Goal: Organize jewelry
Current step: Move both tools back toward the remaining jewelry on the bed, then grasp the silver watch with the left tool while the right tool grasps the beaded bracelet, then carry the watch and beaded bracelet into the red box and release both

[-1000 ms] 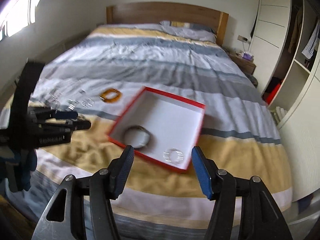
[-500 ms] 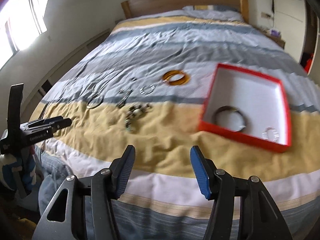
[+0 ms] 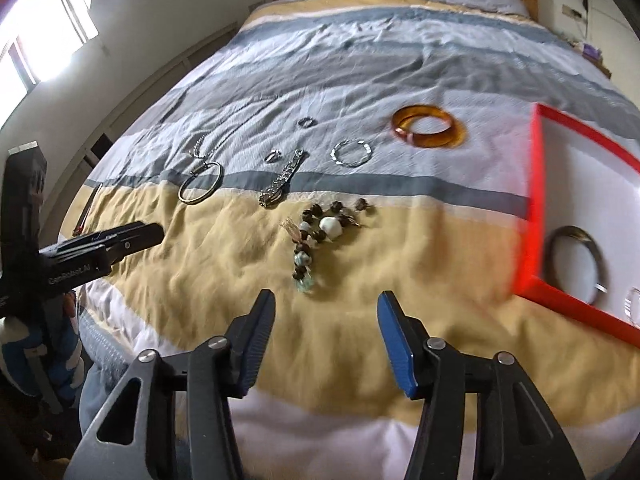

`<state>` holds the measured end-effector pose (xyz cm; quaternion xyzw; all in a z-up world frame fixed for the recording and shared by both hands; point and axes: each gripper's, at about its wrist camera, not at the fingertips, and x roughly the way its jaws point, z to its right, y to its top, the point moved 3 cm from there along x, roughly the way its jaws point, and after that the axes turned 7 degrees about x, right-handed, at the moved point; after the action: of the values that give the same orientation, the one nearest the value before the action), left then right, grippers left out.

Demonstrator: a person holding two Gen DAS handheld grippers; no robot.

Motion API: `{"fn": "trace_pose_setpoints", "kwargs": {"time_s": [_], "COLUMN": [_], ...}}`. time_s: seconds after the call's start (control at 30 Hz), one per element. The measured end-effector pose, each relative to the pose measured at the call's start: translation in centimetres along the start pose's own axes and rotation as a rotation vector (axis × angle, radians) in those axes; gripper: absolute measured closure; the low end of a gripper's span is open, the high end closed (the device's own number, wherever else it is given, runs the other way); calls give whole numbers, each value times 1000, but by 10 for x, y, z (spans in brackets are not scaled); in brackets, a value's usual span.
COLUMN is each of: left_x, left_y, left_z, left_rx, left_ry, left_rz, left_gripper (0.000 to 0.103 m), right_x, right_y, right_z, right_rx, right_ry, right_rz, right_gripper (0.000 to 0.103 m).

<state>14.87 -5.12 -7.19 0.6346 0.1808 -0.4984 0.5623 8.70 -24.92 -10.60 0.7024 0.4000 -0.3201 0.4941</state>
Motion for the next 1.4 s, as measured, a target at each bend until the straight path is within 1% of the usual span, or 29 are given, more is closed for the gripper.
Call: {"fn": "trace_pose_setpoints", "kwargs": {"time_s": [0.07,0.23,0.27,0.4,0.47,0.5,0.53,0.6,0.63,0.67,0.73,0.83,1.0,1.17,1.4], "left_x": [16,56,67,99,109,111,112,109,108,106,102,96,72,43,-1], "left_y": [14,43,48,56,55,55,55,54,53,52,50,48,42,35,25], "left_z": [7,22,25,29,28,26,24,22,23,25,27,26,27,31,46], "left_rx": [17,52,53,64,74,71,66,72,85,98,104,89,75,69,80], "left_ry": [-45,-104,-125,-144,-124,-122,-129,-141,-135,-125,-115,-111,-95,-74,-85], "left_rz": [-15,-66,-88,-153,-168,-169,-168,-161,-158,-154,-145,-135,-108,-76,-16], "left_gripper": [57,57,57,59,71,80,80,80,80,80,81,81,81,81,81], "right_x": [13,38,41,52,59,61,64,68,70,70,68,63,43,6,-57], "right_y": [4,12,13,17,19,20,21,23,24,25,25,24,23,18,8], "right_z": [-2,-2,-1,-1,-1,-1,0,3,3,6,11,13,10,6,4], "right_rx": [-2,8,12,4,0,-1,-3,-4,-3,1,13,19,18,9,-1], "right_ry": [9,43,51,64,61,57,52,50,52,55,63,74,91,87,73], "right_rz": [-17,-44,-46,-51,-51,-48,-45,-42,-41,-39,-35,-30,5,61,156], "right_gripper": [53,57,57,57,59,60,62,69,74,82,91,91,91,91,91]}}
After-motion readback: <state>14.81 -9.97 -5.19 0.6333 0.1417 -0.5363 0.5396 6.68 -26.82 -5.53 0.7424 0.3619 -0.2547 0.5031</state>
